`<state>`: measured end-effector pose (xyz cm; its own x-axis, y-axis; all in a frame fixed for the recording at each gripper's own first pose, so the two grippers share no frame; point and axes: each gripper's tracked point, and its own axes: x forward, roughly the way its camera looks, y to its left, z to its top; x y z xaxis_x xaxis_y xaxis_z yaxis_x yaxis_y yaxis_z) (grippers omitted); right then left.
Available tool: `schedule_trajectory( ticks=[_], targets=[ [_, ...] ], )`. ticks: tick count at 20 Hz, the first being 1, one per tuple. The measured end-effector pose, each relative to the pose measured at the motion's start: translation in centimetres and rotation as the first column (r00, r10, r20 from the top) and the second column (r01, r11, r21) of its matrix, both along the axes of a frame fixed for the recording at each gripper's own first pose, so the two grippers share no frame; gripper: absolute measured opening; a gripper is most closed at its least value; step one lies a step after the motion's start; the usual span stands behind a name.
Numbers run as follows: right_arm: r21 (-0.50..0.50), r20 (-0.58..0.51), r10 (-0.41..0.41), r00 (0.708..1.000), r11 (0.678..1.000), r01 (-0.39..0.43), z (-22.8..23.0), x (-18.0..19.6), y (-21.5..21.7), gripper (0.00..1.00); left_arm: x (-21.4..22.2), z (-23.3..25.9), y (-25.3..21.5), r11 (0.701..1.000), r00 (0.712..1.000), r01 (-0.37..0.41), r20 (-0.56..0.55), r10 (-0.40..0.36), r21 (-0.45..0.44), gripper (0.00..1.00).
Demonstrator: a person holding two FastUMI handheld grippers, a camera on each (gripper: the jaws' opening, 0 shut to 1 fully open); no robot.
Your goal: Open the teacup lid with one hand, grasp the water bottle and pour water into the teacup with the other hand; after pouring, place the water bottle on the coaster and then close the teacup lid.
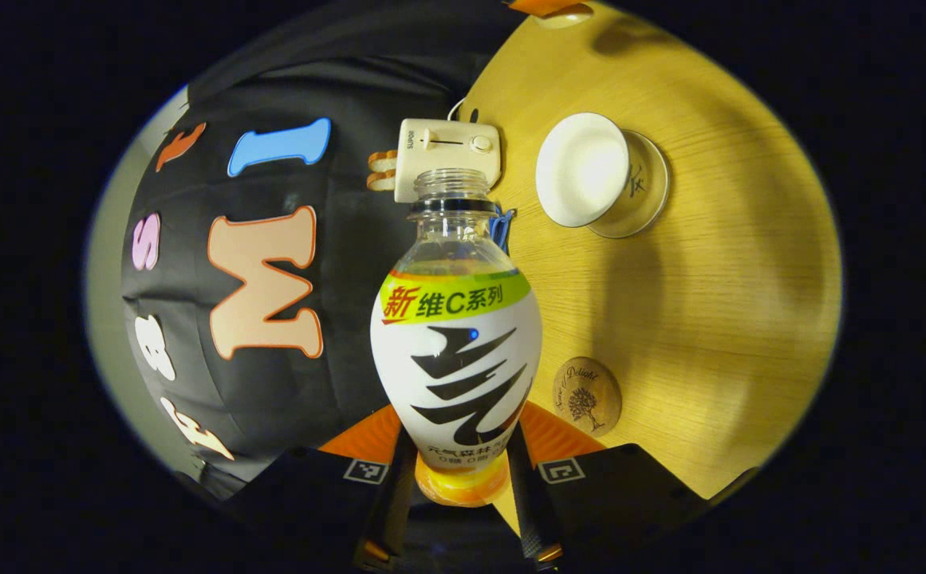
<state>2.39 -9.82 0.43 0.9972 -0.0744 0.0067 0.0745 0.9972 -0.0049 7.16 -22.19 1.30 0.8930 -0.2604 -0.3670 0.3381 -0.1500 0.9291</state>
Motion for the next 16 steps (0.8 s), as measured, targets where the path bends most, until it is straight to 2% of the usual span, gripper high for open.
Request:
schedule_trajectory(
  ticks=[5, 10, 16],
  targets=[
    [0.000, 0.000, 0.000, 1.000, 1.000, 0.000, 0.0, 0.0, 0.0, 0.29, 0.1, 0.3, -0.4, 0.992, 1.000, 0.016, 0.011, -0.017, 0.128, 0.53],
    [-0.001, 0.000, 0.001, 1.000, 1.000, -0.001, 0.0, 0.0, 0.0, 0.30, 1.3, -0.1, -2.4, 0.966, 0.998, 0.039, 0.029, -0.048, 0.254, 0.53],
    [0.000, -0.001, 0.002, 1.000, 1.000, -0.002, 0.0, 0.0, -0.1, 0.29, 0.6, -1.2, -3.2, 0.954, 0.999, 0.041, 0.006, -0.045, 0.298, 0.53]
  ],
)
